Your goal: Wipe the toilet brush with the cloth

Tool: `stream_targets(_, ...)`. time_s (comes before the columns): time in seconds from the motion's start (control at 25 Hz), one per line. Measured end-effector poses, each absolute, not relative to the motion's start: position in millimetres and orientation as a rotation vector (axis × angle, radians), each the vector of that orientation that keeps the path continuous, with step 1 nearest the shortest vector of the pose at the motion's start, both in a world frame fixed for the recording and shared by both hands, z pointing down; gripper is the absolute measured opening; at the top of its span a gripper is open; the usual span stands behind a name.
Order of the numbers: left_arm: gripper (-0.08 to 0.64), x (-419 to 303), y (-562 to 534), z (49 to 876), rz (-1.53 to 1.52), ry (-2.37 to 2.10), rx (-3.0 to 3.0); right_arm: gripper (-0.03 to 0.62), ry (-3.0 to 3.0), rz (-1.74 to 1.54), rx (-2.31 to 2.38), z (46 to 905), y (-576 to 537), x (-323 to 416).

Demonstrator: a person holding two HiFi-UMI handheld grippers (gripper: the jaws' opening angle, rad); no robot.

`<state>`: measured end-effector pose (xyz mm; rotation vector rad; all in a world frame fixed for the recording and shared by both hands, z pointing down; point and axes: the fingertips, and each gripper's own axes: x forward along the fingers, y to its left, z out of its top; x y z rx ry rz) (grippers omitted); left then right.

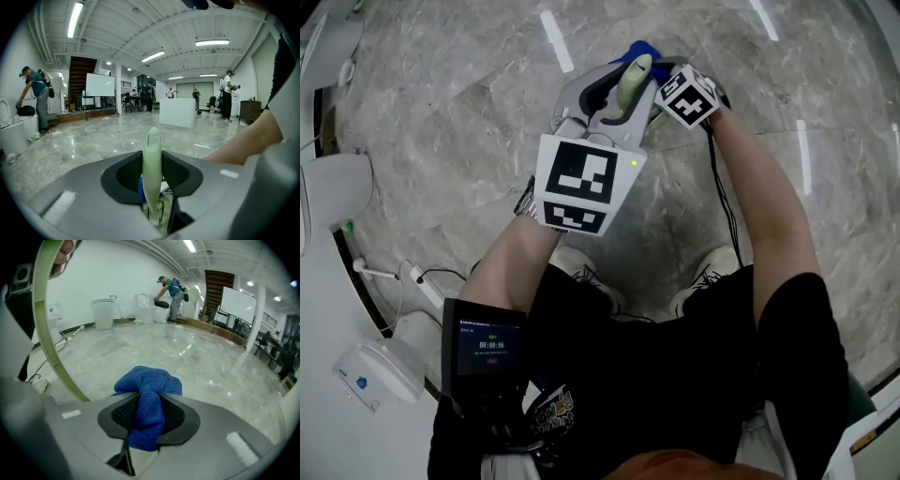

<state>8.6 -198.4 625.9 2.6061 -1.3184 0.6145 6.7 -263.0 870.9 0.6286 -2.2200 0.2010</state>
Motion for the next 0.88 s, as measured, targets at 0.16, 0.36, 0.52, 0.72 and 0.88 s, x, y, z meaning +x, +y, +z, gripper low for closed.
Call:
stream_targets(0.16,0.127,8.8,-199.6,627.4,0.619,-1.303,2.609,0.117,-2.035,0.247,0.612,901.8,-256.1,67.7)
stream_targets(0.36,0.127,3.7,-203.8,628.2,0.627,-1.3,2.589,0.117,-1.965,0.262,0.288,928.8,-184.6,106.9)
stream_targets(0.52,0.128,5.1,-206.8,630.9,0.639,-1.299,2.561,0.115,-1.951,0.31,0.089,937.2,-127.8,94.2)
stream_targets(0.72,0.129,10.2,-207.9,630.9,0.666,-1.283,2.563,0.114,-2.158,0.393,0.03,908.9,-97.1,5.5)
stream_targets(0.88,0.129,12.5,-206.6,633.1,0.678,-1.266,2.563,0.112,-2.372,0.485,0.142,868.2,-104.4,-51.5)
